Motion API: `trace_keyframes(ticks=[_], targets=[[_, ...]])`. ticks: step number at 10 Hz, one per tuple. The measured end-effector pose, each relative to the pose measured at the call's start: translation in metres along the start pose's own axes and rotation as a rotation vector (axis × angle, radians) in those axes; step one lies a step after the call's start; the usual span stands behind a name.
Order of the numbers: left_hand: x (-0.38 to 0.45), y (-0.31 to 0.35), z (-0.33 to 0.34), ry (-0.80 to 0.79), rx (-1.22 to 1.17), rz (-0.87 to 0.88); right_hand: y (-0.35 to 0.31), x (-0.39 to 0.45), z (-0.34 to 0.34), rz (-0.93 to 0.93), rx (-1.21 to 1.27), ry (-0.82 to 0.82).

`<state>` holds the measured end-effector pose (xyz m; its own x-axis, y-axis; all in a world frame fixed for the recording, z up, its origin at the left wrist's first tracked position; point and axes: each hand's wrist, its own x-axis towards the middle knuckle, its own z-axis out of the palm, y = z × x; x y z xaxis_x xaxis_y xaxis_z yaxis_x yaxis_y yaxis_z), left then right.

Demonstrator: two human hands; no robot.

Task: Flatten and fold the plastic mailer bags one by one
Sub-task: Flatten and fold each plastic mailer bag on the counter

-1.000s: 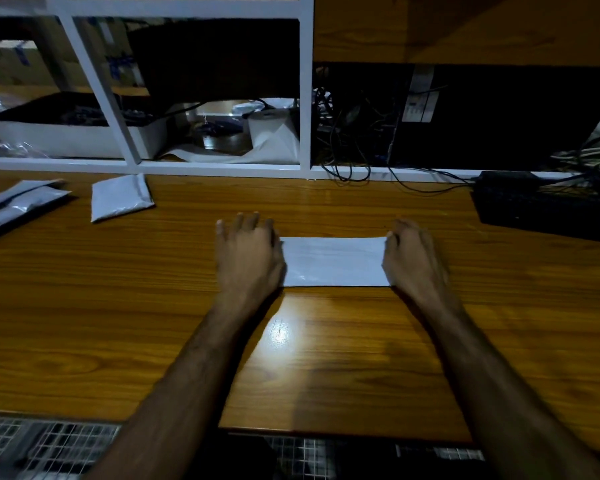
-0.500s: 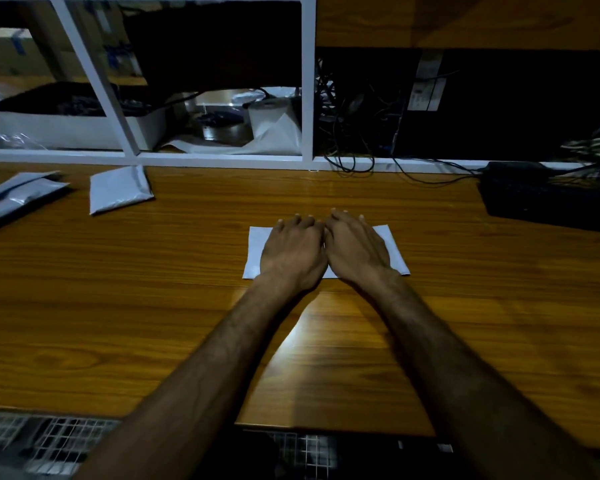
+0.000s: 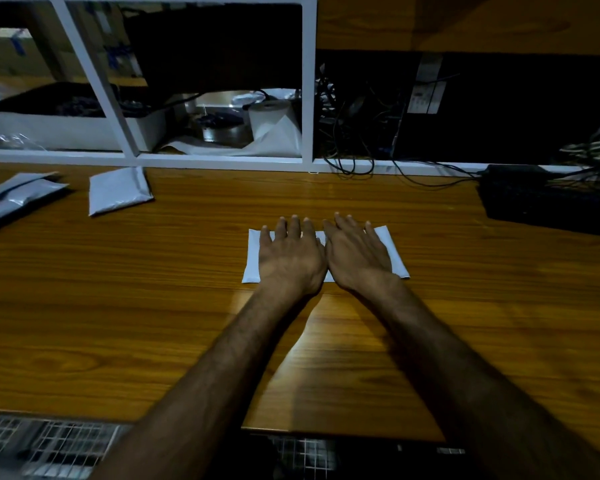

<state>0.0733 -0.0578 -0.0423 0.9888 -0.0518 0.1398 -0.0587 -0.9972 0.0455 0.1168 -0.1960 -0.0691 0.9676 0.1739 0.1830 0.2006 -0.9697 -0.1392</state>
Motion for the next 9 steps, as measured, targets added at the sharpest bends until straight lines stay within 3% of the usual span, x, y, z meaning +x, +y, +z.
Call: trace_keyframes(ticks=[2, 9], targets=[[-0.001, 0.000, -0.001, -0.002, -0.015, -0.014, -0.016, -0.021, -0.034, 0.073, -0.013, -0.105], [-0.007, -0.034, -0.015, -0.094, -0.141, -0.198, 0.016, -0.026, -0.039, 0.187, -0.017, -0.045]])
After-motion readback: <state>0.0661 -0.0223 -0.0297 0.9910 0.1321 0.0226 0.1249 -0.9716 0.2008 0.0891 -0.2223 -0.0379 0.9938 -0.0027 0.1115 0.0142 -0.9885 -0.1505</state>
